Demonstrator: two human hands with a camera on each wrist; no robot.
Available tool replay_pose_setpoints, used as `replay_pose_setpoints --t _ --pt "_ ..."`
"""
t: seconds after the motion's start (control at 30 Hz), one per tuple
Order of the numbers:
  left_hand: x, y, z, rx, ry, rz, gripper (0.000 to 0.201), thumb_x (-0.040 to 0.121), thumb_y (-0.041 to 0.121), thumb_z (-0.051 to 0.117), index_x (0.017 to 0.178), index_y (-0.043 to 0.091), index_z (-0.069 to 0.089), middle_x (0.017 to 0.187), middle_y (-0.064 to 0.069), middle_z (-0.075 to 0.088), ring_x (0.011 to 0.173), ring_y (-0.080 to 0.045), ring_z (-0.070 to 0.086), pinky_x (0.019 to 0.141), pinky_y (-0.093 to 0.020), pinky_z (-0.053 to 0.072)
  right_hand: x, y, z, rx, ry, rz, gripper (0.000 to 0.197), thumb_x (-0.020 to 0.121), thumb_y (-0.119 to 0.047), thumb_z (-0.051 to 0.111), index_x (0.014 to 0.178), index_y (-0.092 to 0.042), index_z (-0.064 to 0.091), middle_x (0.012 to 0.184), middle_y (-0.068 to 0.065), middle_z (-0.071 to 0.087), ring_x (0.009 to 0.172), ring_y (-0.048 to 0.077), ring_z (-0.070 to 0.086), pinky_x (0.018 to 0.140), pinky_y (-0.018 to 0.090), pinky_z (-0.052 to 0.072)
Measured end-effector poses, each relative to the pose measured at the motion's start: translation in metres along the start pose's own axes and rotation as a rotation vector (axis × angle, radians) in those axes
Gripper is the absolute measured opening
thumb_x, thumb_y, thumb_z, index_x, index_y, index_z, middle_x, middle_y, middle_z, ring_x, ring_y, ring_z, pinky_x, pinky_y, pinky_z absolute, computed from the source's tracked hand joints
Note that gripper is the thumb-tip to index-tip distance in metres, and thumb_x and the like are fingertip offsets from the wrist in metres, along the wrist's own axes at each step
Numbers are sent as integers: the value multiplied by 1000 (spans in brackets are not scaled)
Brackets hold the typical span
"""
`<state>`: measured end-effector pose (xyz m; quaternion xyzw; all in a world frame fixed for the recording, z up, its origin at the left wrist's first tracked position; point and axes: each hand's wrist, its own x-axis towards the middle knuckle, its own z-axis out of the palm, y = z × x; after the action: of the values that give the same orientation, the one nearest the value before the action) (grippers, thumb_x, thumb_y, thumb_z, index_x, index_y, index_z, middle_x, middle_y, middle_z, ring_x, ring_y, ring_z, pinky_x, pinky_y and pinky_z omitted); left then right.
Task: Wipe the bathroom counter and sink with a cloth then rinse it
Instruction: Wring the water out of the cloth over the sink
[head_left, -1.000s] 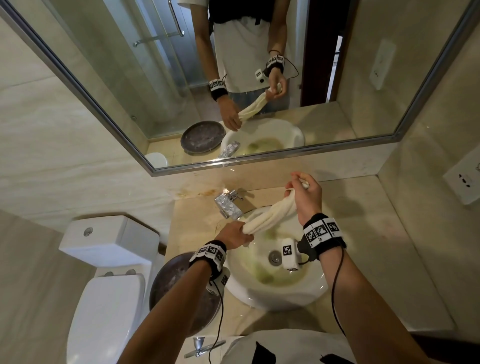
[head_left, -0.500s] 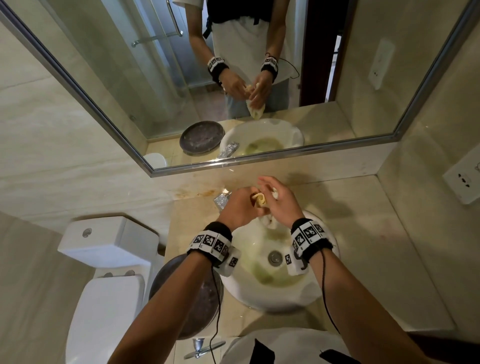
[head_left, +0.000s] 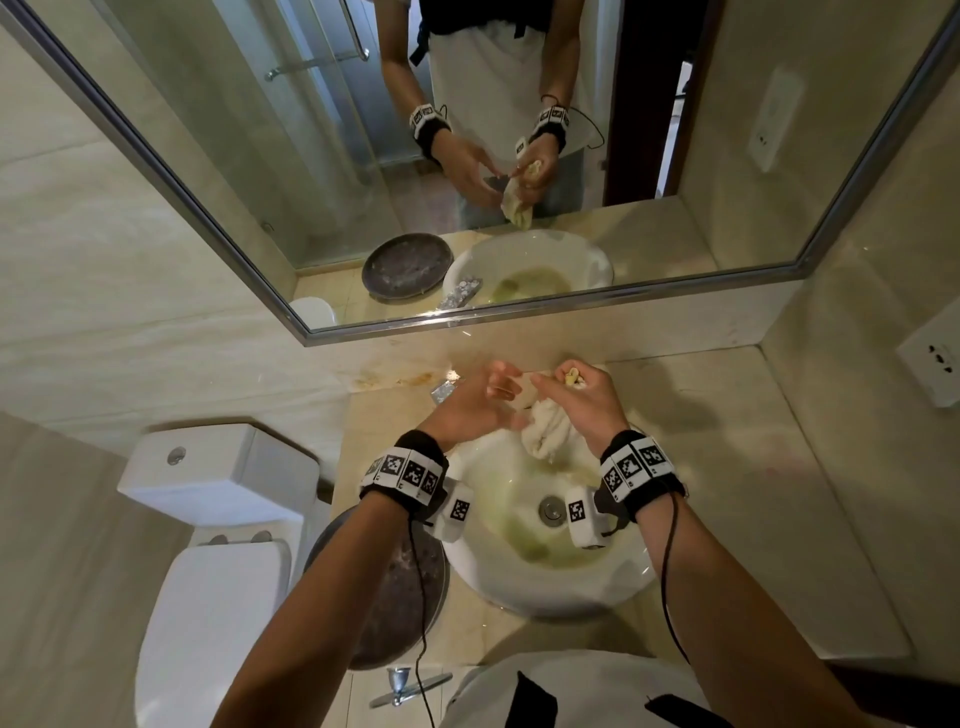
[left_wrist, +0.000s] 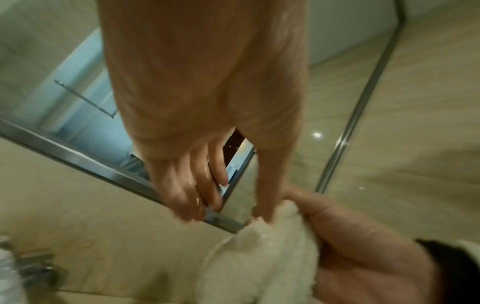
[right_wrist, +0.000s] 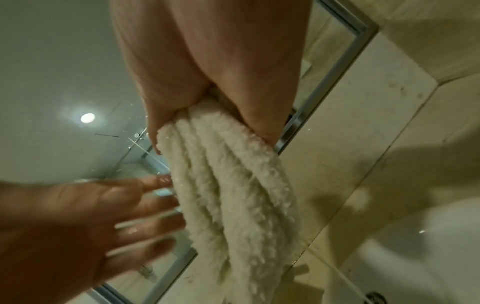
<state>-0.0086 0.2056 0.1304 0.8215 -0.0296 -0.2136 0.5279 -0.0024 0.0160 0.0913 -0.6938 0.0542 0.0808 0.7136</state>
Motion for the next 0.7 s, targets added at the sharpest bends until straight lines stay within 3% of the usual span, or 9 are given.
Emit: replay_pose_setpoints --t 0.07,0.1,0.17,0.23,0.33,0.43,0.53,0.6,0.7 --pt "3 -12 1 196 -185 -101 82 66 32 90 136 20 48 136 0 53 127 -17 50 105 -34 45 -2 -1 -2 51 -84 26 30 77 -32 84 73 -25 55 82 11 72 78 26 68 86 48 56" --pt "3 -16 3 213 -253 -137 86 66 33 90 139 22 46 138 5 53 128 -13 49 107 -31 42 -4 -3 -3 133 -137 35 25 81 -25 83 80 -22 58 85 18 73 80 30 70 86 51 57" --pt "2 -19 8 162 -316 -162 76 70 25 89 135 23 50 129 8 60 119 -8 56 100 -24 44 -7 -8 -2 287 -220 39 20 87 -10 76 103 -11 63 83 19 70 79 31 68 79 45 57" --pt "2 -20 13 133 -305 -163 61 71 22 88 124 26 57 116 8 67 108 -8 62 90 -21 49 -10 -12 -1 323 -264 17 27 91 -7 72 115 -2 64 79 15 64 76 28 65 75 39 56" --pt "2 -25 22 131 -248 -149 59 66 27 91 116 27 59 106 9 69 101 -12 65 83 -20 50 -10 -9 2 290 -227 21 17 94 -18 70 91 -1 68 72 11 55 69 25 58 73 37 54" --pt "1 -31 35 242 -187 -106 60 62 36 91 112 27 60 103 6 68 96 -16 64 81 -25 52 -6 -2 7 302 -159 124 35 94 -32 70 72 -7 59 65 10 50 62 23 53 73 40 54" --pt "0 -38 46 329 -102 -69 55 64 37 89 109 24 63 104 3 69 94 -16 63 84 -31 54 -1 5 11 274 -71 225 43 89 -41 75 63 -13 56 59 8 51 59 24 51 77 46 53" --pt "0 -44 52 390 -34 -64 55 61 43 87 107 22 66 101 4 69 90 -16 64 83 -36 55 0 8 13 280 11 295 43 91 -37 73 61 -14 54 57 7 51 58 23 52 74 43 53" --pt "-1 -46 61 524 54 -68 54 61 49 84 104 23 63 97 3 68 87 -19 65 76 -34 53 1 12 15 307 116 377 42 97 -32 67 63 -11 53 56 7 52 57 24 54 67 37 54"
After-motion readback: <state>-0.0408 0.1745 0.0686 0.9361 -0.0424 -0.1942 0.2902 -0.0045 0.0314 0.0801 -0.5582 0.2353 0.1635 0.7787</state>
